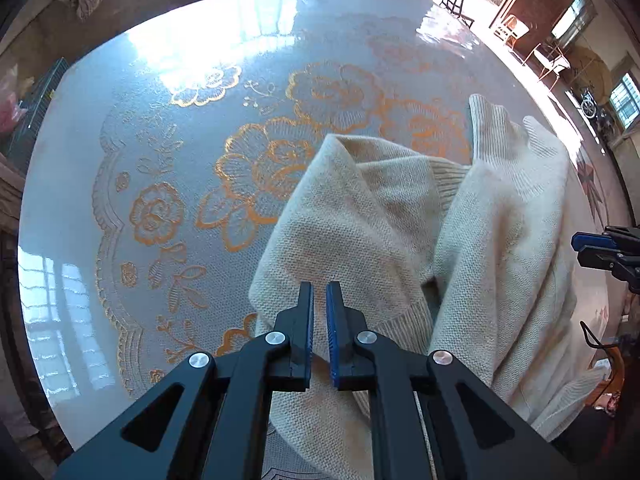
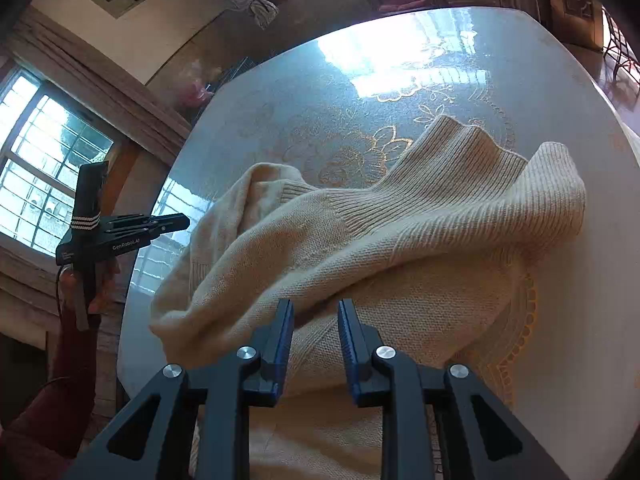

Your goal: Fold clothes

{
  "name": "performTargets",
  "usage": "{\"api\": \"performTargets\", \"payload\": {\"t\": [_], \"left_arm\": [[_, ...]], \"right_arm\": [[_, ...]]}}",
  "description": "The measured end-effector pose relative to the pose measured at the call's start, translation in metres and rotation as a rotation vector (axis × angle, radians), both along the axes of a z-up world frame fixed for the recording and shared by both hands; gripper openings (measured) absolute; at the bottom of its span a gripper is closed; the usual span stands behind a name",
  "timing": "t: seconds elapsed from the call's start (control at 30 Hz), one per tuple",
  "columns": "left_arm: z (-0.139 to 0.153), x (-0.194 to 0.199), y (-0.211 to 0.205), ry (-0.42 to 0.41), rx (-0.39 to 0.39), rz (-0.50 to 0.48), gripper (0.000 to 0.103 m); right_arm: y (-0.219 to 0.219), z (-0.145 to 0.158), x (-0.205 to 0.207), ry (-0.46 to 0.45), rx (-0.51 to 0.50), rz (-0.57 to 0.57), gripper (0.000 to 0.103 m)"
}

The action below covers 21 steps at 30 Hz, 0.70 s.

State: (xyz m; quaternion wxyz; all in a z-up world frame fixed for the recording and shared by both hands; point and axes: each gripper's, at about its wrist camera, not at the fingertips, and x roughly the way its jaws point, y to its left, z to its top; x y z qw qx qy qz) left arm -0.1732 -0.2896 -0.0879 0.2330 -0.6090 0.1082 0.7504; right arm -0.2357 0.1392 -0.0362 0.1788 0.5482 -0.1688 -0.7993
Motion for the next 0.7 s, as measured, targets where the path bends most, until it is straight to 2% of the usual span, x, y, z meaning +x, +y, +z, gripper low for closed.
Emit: {"api": "performTargets", "payload": {"t": [0.1,0.17,0.3,0.33,0.37,0.47,0.57,0.63,0.67,0.7], "left_arm": [[-0.016,0.004,0.001,-0.04,-0.048,-0.004,0.008],[-0.021,0.008,-0.003,-0.078,-0.045,-0.003,0.008],[-0.015,0.024,-0.014,-0.094,-0.018,0.002,0.008],[-0.012,0.028,-0.014,-0.089,-0.016,-0.006,0.011],[-0.012,0.031,-0.013,-0.091,-0.023,-0.014,0.019],[-0.013,0.04,-0.012,-0.089,-0.038,-0.016,0.02],[-0.018,0.042,-0.014,-0.132,0.019,-0.016,0.026],[-0.024,0.039,-0.011,-0.159,0.051,-0.008,0.031],[-0.029,0.036,-0.006,-0.171,0.067,-0.007,0.036],[-0.034,0.033,-0.002,-0.183,0.079,0.004,0.037]], "right_arm": [[-0.032,-0.043,-0.008,-0.026,0.0,0.031,0.023],[-0.037,-0.051,-0.006,-0.035,-0.007,0.033,0.023],[-0.039,-0.055,0.001,-0.031,-0.023,0.02,0.023],[-0.04,-0.055,0.003,-0.028,-0.028,0.018,0.023],[-0.041,-0.054,0.006,-0.024,-0.033,0.015,0.023],[-0.044,-0.053,0.013,-0.018,-0.049,0.008,0.024],[-0.051,-0.06,0.017,-0.026,-0.056,-0.002,0.024],[-0.064,-0.08,0.005,-0.034,-0.061,-0.007,0.024],[-0.065,-0.082,0.005,-0.035,-0.066,-0.012,0.024],[-0.067,-0.082,0.005,-0.035,-0.071,-0.017,0.024]]}}
